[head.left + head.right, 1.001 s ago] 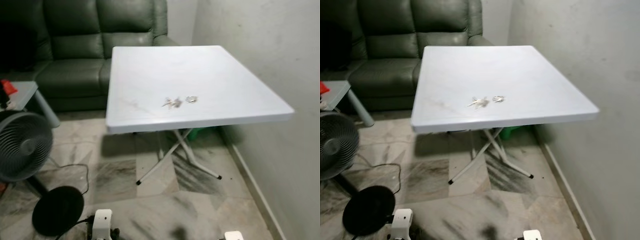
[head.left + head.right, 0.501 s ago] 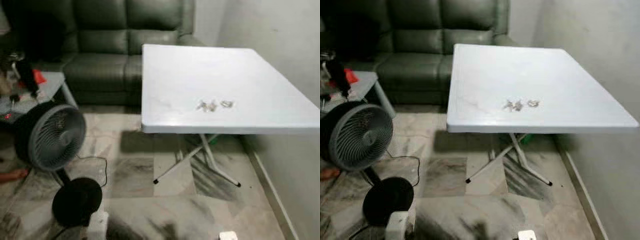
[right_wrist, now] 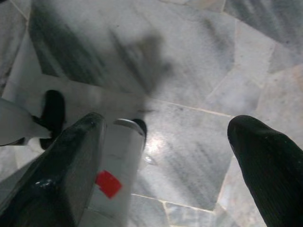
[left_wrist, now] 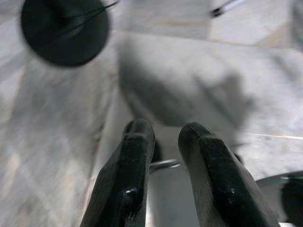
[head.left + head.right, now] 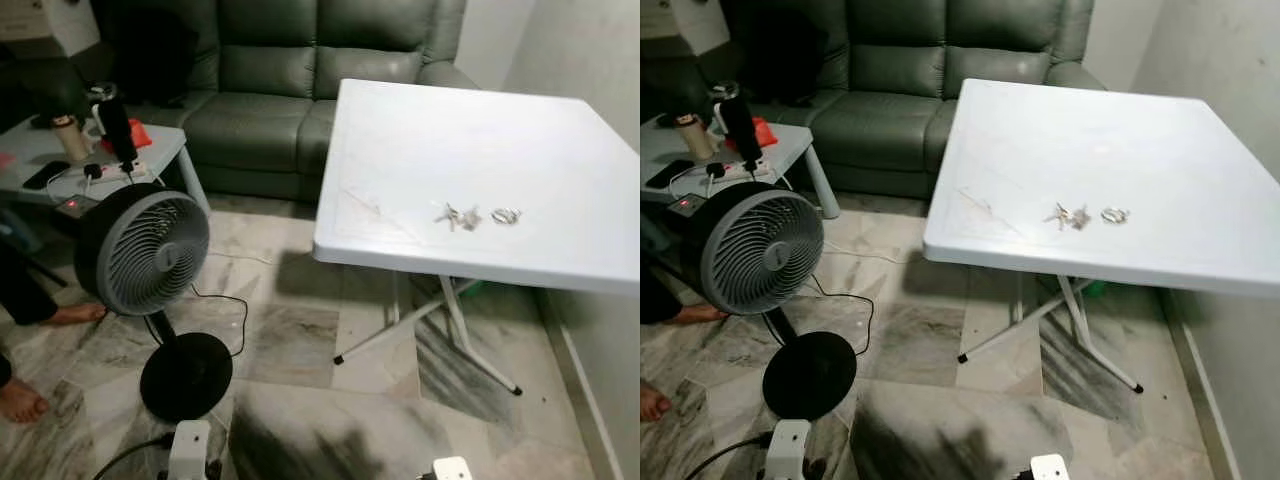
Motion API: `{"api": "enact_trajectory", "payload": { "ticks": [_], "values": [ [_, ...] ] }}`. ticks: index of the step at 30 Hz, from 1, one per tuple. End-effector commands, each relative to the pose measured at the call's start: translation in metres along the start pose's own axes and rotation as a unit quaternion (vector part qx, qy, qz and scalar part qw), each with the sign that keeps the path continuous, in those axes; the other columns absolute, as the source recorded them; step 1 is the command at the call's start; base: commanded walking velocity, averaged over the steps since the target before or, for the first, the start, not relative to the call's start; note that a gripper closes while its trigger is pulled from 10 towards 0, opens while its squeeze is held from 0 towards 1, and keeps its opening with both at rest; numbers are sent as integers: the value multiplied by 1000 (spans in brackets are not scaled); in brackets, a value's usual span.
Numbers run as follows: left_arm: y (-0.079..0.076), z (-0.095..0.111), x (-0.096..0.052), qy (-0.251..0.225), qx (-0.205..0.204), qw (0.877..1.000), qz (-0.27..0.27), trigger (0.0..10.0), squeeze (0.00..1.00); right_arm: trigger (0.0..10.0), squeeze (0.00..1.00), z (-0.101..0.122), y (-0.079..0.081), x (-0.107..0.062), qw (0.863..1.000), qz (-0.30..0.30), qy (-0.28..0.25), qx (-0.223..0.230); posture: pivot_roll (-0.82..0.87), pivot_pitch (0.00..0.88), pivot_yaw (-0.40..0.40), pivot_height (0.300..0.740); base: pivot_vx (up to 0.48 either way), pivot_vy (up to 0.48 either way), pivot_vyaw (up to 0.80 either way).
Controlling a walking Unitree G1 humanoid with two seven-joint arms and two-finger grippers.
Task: Hang keys on a hook
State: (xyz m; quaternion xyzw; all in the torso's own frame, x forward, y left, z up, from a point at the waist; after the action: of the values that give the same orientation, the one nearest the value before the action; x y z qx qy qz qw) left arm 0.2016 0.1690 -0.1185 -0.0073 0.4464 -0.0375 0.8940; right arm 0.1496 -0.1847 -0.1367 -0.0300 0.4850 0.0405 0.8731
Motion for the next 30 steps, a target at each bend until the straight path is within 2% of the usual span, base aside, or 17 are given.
{"api": "enact_trajectory", "payload": {
  "ticks": [1, 2, 4, 6, 7, 9, 12, 13, 15, 16, 20, 23, 24, 30],
  "values": [
    [2, 8, 1, -17, 5, 1000, -3, 10000, 0, 10000, 0, 2, -1, 0, 1000, 0, -6, -3, -79, 0, -21, 740, 0, 0, 0],
    [2, 8, 1, -17, 5, 1000, -3, 10000, 0, 10000, 0, 2, -1, 0, 1000, 0, -6, -3, -79, 0, -21, 740, 0, 0, 0],
    [-2, 23, 3, -41, 9, 999, -11, 10000, 0, 10000, 0, 19, -3, 2, 999, 2, -35, -4, -80, 0, -17, 740, 0, 0, 0],
    [-6, 43, 4, -76, 12, 997, -19, 10000, 0, 10000, 0, 41, -5, 4, 997, 4, -75, -2, -80, 0, -17, 740, 0, 0, 0],
    [-9, 63, 5, -112, 9, 993, -26, 10000, 0, 10000, 0, 61, -7, 4, 994, 6, -112, -1, -86, 0, -14, 740, 0, 0, 0],
    [-10, 73, 5, -130, 8, 991, -29, 10000, 0, 10000, 0, 72, -7, 4, 991, 8, -131, -2, -90, 0, -12, 740, 0, 0, 0],
    [-7, 111, 1, -196, -2, 980, -30, 10000, 0, 10000, 0, 108, -7, 2, 981, 15, -194, -3, -97, 0, -9, 740, 0, 0, 0],
    [-2, 133, -3, -235, -15, 972, -28, 10000, 0, 10000, 0, 129, -8, -1, 973, 18, -231, 2, -99, 0, -10, 740, 0, 0, 0],
    [-1, 149, -7, -263, -15, 964, -30, 10000, 0, 10000, 0, 145, -8, -4, 966, 20, -257, 3, -100, 0, -11, 740, 0, 0, 0],
    [1, 163, -11, -289, -12, 957, -32, 10000, 0, 10000, 0, 159, -8, -7, 959, 20, -282, -5, -100, 0, -10, 740, 0, 0, 0],
    [4, 192, -22, -343, -9, 938, -34, 10000, 0, 10000, 0, 190, -6, -16, 941, 26, -337, -8, -100, 0, -9, 740, 0, 0, 0],
    [5, 219, -36, -397, -7, 917, -41, 10000, 0, 10000, 0, 220, -5, -29, 919, 30, -394, -7, -98, 0, -9, 740, 0, 0, 0],
    [6, 232, -45, -427, -8, 903, -41, 10000, 0, 10000, 0, 235, -6, -38, 904, 29, -426, -3, -98, 0, -9, 740, 0, 0, 0],
    [1, 254, -75, -496, -7, 866, -58, 10000, 0, 10000, 0, 263, -4, -65, 867, 28, -498, -6, -96, 0, -7, 740, 0, 0, 0]
  ]
}}
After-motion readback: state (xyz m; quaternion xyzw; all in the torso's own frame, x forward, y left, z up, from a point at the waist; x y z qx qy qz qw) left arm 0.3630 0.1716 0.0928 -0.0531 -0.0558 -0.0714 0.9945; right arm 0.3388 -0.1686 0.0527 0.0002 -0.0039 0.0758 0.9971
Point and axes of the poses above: a point about 5 cm out from each wrist's last joint towards the gripper, its own x axis pointing out of the wrist towards the gripper, its own z axis along the axis of the wrist's last joint, y = z × x, the point moved 4 cm from there along x, pointing out of the wrist towards the gripper, and after that the axes turned 2 degrees about x, right-handed, at the moved point
